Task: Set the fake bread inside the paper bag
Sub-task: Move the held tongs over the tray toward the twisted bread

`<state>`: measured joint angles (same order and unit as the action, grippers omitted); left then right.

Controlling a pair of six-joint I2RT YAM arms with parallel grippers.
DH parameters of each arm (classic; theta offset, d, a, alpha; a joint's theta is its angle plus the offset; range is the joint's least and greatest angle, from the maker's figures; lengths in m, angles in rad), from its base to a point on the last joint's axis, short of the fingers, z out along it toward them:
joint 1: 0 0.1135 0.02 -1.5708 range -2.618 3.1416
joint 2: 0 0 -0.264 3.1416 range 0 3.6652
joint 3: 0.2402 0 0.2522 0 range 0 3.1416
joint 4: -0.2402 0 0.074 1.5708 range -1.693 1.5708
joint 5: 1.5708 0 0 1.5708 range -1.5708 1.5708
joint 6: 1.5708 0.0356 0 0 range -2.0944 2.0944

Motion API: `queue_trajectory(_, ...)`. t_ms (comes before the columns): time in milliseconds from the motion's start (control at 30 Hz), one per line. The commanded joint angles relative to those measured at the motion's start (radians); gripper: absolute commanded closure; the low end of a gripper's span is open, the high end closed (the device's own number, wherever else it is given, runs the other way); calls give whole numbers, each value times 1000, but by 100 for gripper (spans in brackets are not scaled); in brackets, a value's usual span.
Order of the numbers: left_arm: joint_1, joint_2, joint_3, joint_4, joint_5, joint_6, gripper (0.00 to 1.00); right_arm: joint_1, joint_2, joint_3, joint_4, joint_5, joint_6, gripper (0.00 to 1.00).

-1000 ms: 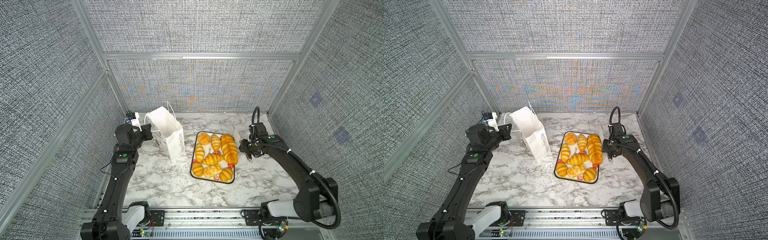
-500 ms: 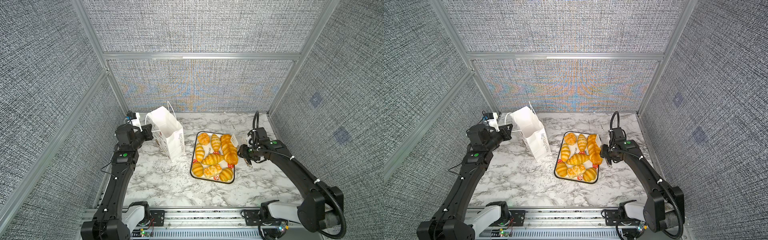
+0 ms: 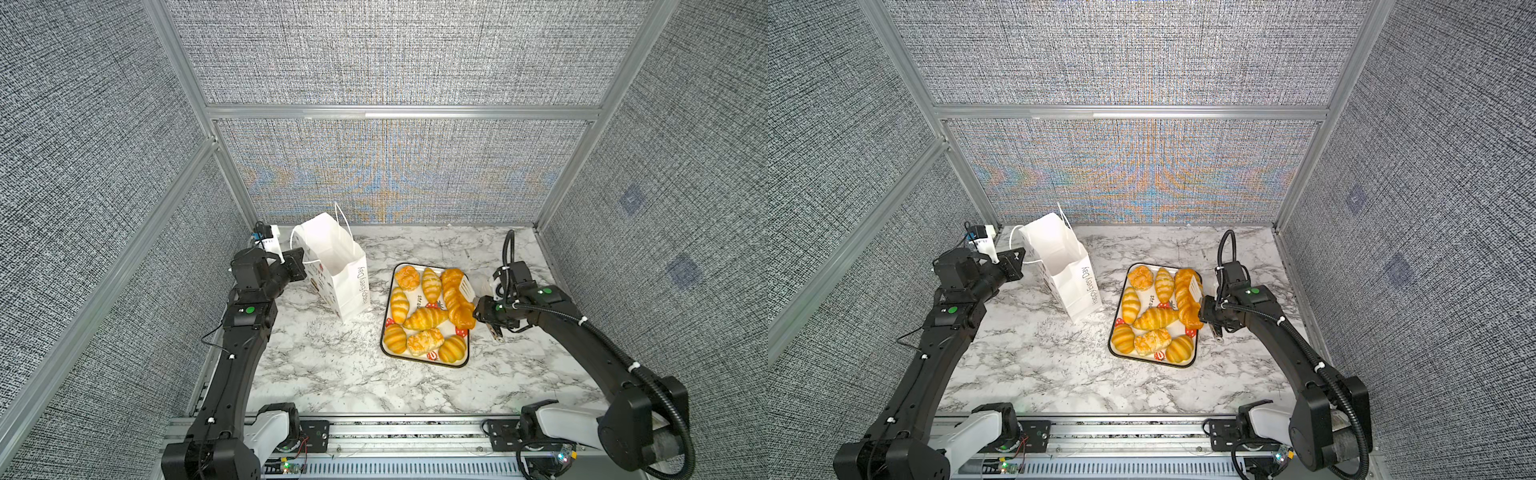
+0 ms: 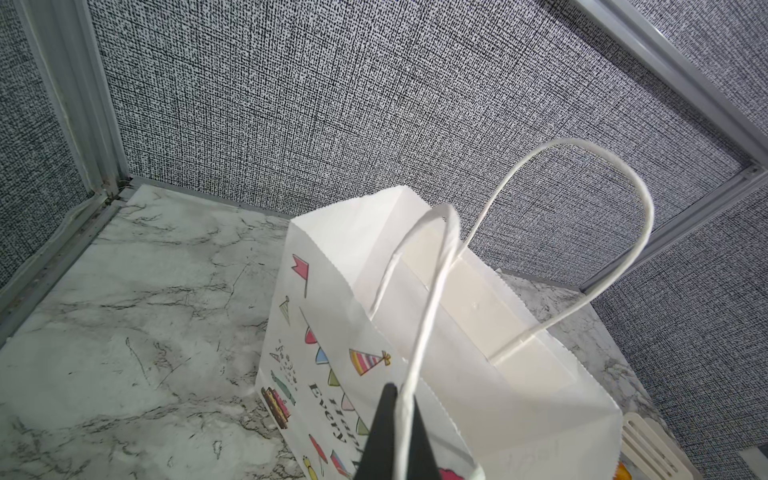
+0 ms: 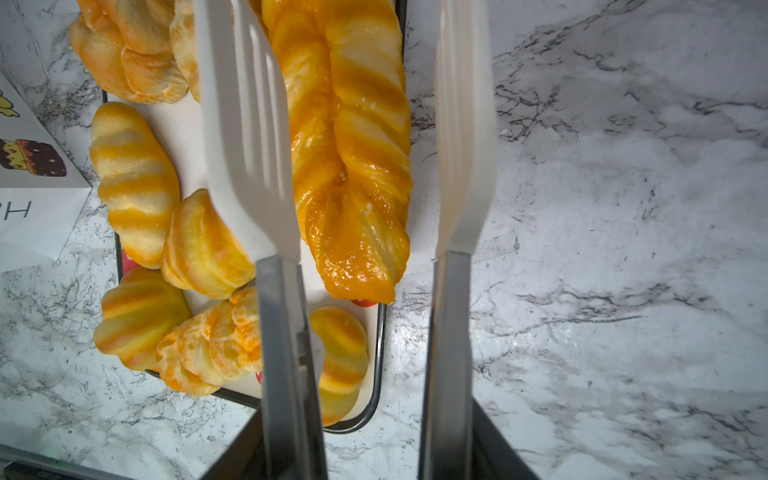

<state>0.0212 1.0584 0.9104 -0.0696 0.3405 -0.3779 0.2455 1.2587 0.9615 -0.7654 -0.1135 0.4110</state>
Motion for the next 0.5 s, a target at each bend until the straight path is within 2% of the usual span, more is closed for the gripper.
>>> queue_trajectory(0, 2, -1, 2, 23, 2, 1, 100, 5, -4, -4, 6, -10, 9, 48)
queue_trajectory(467, 2, 0, 1, 25, 5, 2, 100, 5, 33, -15, 25, 16, 7, 47)
